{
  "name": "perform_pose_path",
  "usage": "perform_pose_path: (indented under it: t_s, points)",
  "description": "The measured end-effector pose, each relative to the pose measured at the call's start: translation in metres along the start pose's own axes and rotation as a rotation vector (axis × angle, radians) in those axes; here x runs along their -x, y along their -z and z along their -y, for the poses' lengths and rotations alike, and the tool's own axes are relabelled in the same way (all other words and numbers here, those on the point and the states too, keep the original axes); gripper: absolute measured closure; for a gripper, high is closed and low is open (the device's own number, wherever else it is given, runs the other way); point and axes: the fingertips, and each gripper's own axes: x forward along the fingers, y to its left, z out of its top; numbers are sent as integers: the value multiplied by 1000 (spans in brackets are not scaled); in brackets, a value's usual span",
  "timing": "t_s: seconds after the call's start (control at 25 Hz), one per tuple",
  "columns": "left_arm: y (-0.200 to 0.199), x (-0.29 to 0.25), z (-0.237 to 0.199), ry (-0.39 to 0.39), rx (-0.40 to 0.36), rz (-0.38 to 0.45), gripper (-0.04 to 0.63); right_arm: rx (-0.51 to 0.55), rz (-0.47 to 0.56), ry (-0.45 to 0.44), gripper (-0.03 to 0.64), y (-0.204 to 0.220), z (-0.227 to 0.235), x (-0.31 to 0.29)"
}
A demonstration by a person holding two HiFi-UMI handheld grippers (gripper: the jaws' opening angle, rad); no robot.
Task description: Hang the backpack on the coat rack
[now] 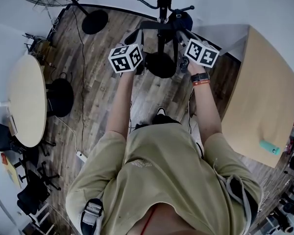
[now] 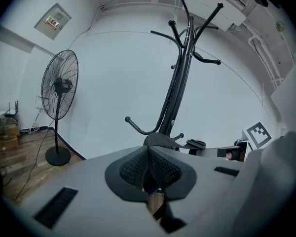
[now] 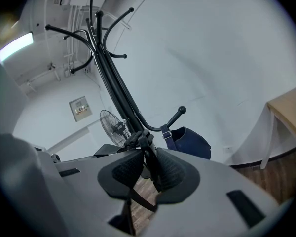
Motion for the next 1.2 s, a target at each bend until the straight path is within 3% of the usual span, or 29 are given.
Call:
perform_pose_path:
  t_s: [0.28,0.52,1.04,1.2]
  points:
    - [21,-7,-8,3,14,-43,571,-13,0,16,525,23,11,-3]
    - [54,-12,-14,21,24,-104,571,6,-60,32,523,59,15,-9]
    - [103,-16,12,161,29,-226,571,36,-147,-15,520,118,-8,-27]
    - [108,-20,15,152,-5,-253,571,51,-156,-11,515,122,-9,-36]
